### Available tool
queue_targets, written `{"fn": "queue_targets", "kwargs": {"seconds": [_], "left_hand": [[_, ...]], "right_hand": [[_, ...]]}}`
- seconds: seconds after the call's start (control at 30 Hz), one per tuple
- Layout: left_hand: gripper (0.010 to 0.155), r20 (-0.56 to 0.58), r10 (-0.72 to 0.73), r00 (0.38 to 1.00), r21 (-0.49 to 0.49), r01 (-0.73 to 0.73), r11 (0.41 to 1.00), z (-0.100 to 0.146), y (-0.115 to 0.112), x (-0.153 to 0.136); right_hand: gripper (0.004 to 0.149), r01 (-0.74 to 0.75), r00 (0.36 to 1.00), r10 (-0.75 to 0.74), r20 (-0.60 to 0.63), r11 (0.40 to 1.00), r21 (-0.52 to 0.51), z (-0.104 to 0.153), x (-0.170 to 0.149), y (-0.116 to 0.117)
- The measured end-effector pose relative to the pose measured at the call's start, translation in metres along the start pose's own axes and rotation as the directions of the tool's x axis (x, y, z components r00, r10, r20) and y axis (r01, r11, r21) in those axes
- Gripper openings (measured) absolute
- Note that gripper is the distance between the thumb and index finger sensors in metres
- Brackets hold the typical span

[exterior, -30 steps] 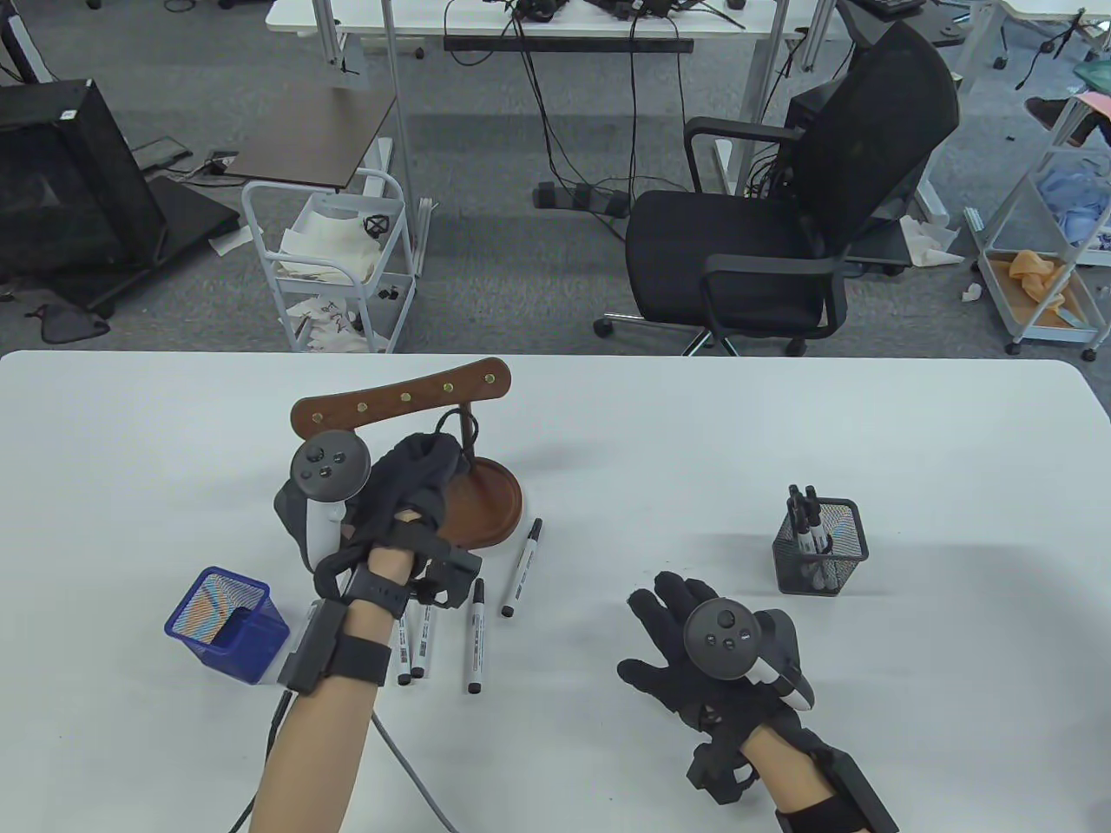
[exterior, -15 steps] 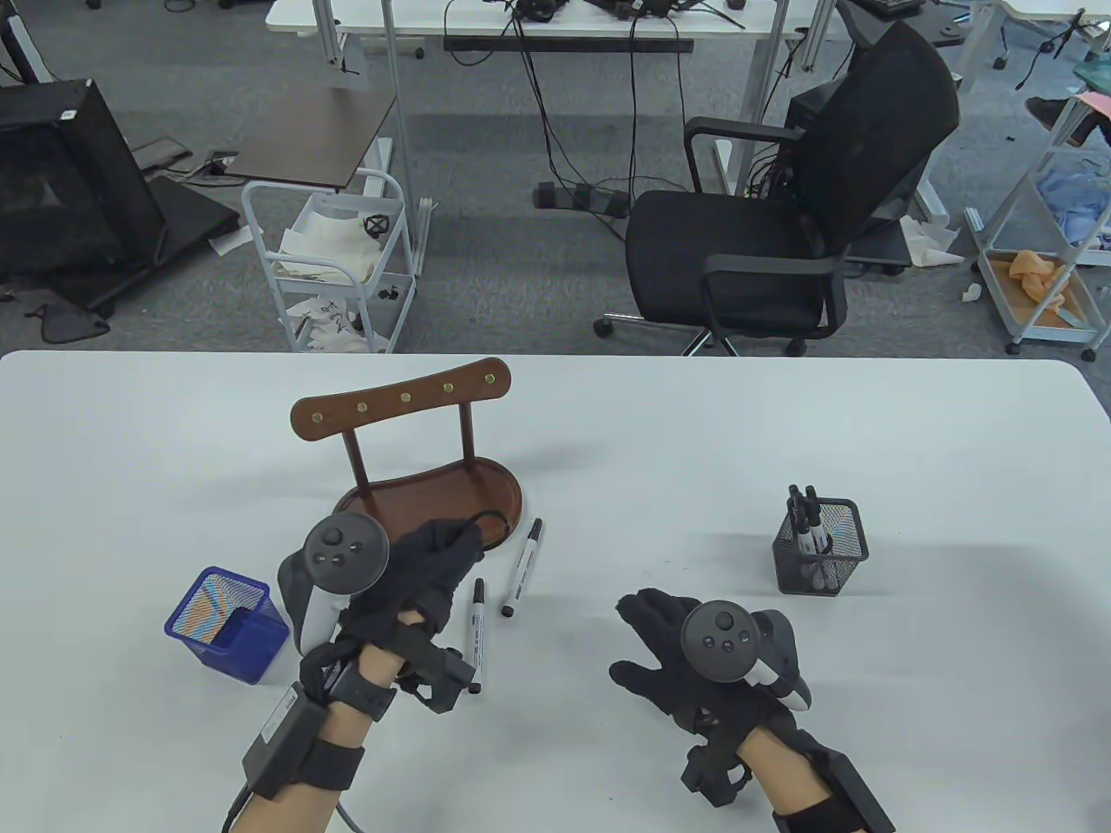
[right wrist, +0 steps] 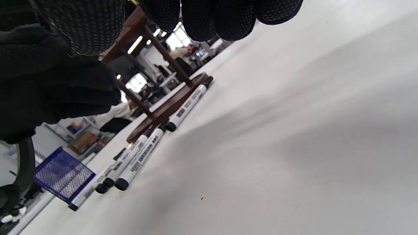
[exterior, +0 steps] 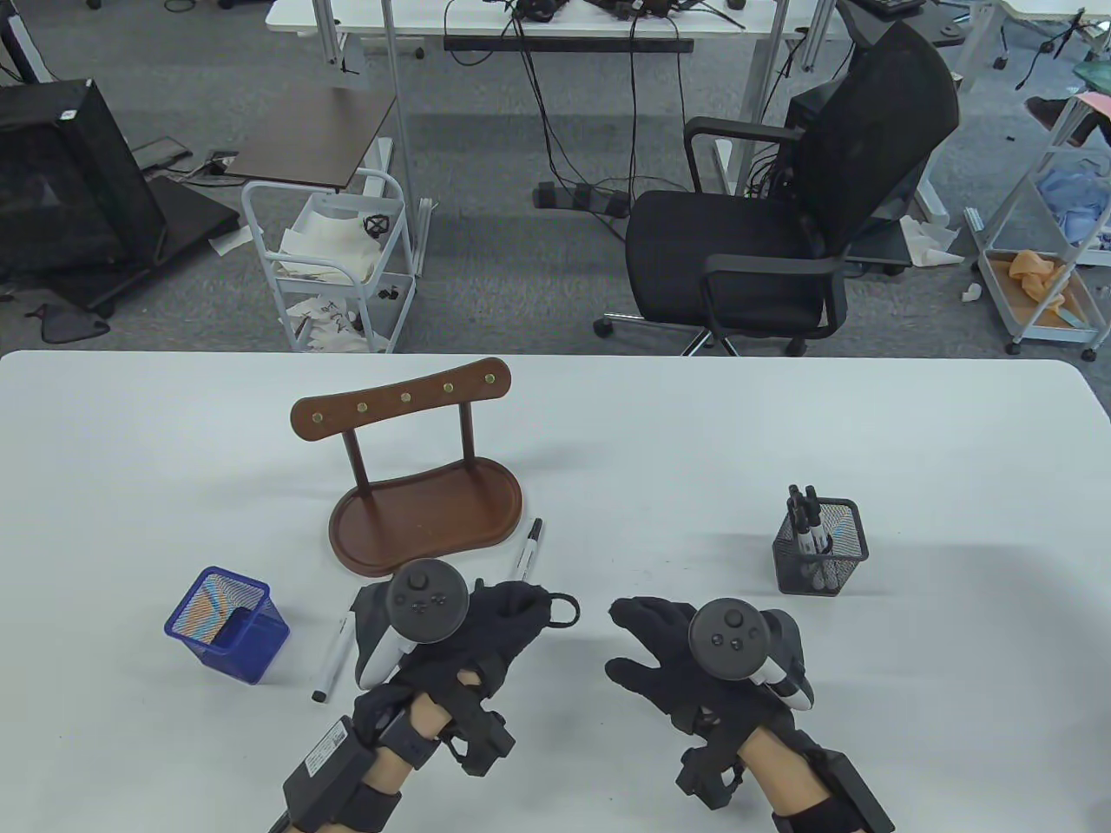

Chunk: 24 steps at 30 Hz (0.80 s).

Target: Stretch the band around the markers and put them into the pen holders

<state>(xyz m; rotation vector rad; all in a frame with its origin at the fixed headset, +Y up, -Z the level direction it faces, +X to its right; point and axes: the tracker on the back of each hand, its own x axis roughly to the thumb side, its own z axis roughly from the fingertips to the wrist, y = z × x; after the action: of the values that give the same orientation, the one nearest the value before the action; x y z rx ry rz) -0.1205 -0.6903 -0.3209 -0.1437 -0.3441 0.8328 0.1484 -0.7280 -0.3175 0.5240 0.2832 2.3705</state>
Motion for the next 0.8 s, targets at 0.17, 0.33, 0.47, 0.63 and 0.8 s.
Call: {"fn": "queue_targets", "kwargs": {"seconds": [0.17, 0.33, 0.47, 0.63, 0.8], "left_hand": [[0.040, 0.013, -0.050, 0.999, -0.038, 0.050, 0.998, -0.004, -0.014, 0.005], [0.040, 0.025, -0.093, 0.995, -0.076, 0.095, 0.993, -0.008, -0.025, 0.008], [0.040, 0.031, -0.094, 0.995, -0.098, 0.096, 0.990, -0.010, -0.032, 0.008], [0.040, 0.044, -0.102, 0.994, -0.148, 0.108, 0.983, -0.012, -0.039, 0.008], [0.041, 0.059, -0.095, 0.994, -0.168, 0.104, 0.980, -0.011, -0.041, 0.008]], "right_hand": [[0.070, 0.079, 0.997, -0.080, 0.015, 0.997, 0.026, 0.000, 0.000, 0.001], [0.067, 0.126, 0.992, -0.127, 0.014, 0.992, 0.024, -0.001, -0.001, 0.000], [0.065, 0.149, 0.989, -0.149, 0.009, 0.988, 0.034, -0.001, -0.001, 0.001], [0.053, 0.128, 0.992, -0.128, 0.001, 0.992, 0.010, -0.002, -0.001, 0.002], [0.038, 0.158, 0.987, -0.158, -0.005, 0.987, 0.021, -0.002, -0.002, 0.002]]}}
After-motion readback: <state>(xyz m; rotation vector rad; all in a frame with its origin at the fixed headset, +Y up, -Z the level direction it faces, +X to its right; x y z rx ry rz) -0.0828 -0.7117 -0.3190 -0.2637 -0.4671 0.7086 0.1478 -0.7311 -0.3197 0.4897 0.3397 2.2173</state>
